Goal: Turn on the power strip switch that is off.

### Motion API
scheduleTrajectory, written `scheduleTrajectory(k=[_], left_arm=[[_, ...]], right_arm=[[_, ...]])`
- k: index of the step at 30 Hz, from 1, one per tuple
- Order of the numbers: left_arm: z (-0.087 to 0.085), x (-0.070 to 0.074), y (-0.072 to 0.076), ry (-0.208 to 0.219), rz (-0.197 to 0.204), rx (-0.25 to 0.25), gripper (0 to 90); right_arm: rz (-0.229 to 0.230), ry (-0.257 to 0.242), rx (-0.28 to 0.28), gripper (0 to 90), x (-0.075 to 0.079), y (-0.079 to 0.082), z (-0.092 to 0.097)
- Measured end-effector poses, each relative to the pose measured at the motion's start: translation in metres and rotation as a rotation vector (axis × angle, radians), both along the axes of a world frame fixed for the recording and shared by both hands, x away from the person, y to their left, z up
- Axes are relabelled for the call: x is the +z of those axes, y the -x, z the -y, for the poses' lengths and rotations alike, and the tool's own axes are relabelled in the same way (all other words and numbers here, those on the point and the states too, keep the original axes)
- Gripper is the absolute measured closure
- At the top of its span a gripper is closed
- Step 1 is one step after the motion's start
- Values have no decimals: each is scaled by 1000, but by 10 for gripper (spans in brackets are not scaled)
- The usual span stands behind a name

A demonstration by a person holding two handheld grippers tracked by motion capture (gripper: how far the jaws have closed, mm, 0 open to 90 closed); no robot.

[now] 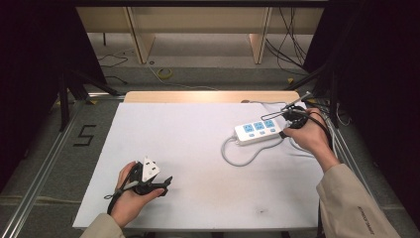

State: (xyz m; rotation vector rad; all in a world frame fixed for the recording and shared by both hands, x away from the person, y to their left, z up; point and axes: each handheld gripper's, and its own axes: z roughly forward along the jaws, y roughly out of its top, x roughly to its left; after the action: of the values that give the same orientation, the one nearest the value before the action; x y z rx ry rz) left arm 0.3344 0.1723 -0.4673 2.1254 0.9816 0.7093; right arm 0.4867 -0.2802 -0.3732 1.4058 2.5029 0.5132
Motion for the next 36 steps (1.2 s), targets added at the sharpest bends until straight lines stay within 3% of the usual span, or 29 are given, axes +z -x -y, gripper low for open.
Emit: scheduleTrajectory(k=[36], left_arm=[[0,-1,0,2,0,0,233]], right_arm=[[-29,-6,-53,900,-6,-33,0]])
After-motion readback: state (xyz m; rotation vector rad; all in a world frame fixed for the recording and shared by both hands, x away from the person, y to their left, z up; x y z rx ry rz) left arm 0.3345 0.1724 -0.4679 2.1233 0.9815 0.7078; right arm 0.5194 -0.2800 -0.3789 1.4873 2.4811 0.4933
